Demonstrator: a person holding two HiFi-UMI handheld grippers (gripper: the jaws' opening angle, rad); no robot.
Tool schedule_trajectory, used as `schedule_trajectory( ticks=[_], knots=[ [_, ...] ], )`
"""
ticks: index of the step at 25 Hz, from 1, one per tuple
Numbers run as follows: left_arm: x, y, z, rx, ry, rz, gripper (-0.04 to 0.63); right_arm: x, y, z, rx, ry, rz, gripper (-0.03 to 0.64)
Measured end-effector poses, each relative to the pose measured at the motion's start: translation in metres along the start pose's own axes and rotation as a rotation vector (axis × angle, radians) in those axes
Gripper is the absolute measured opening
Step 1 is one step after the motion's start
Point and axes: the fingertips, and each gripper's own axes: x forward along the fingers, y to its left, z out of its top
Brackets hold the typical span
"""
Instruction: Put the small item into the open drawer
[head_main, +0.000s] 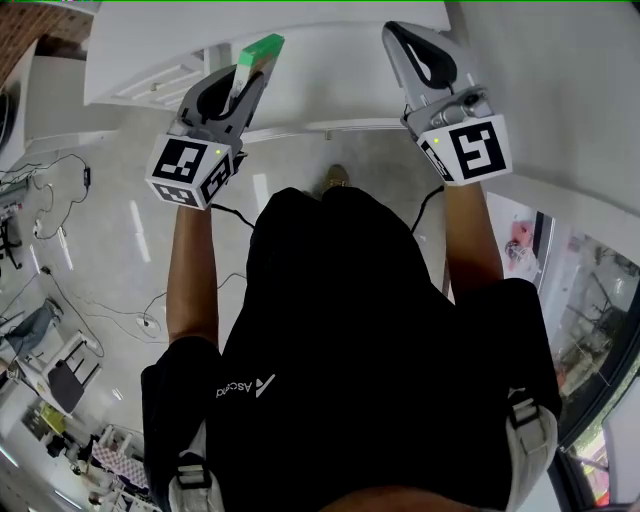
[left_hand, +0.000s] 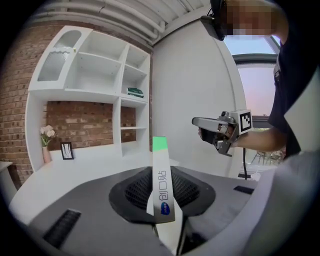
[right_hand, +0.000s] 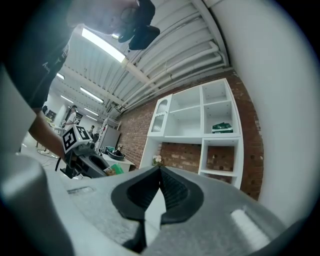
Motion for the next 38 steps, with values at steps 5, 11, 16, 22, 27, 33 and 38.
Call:
schedule_trajectory(
  ticks=[5,11,16,22,27,33,38],
  knots=[
    [0.027,0.006,-0.025,-0.008,0.091,-0.033,0.092,0.014,0.000,-0.014,0.027,0.037,0.010,0.002],
    [0.050,0.013,-0.054,-0.024,0.195,-0.080,0.092,0.026,0.000,-0.024,0.016,0.073,-0.005,0.002],
    [0.067,0.023,-0.086,-0.029,0.287,-0.114,0.092,0.038,0.005,-0.034,0.019,0.106,-0.006,0.002],
    [0.092,0.036,-0.125,-0.016,0.405,-0.133,0.092,0.053,0.003,-0.050,0.024,0.141,-0.014,0.002],
    [0.112,0.042,-0.154,0.004,0.492,-0.159,0.092,0.062,-0.002,-0.064,0.032,0.168,-0.026,0.002],
    [0.130,0.045,-0.186,0.027,0.571,-0.176,0.092,0.063,-0.008,-0.075,0.038,0.198,-0.037,0.002],
    [0.143,0.049,-0.208,0.037,0.629,-0.176,0.092,0.064,-0.015,-0.084,0.043,0.212,-0.049,0.002]
  ],
)
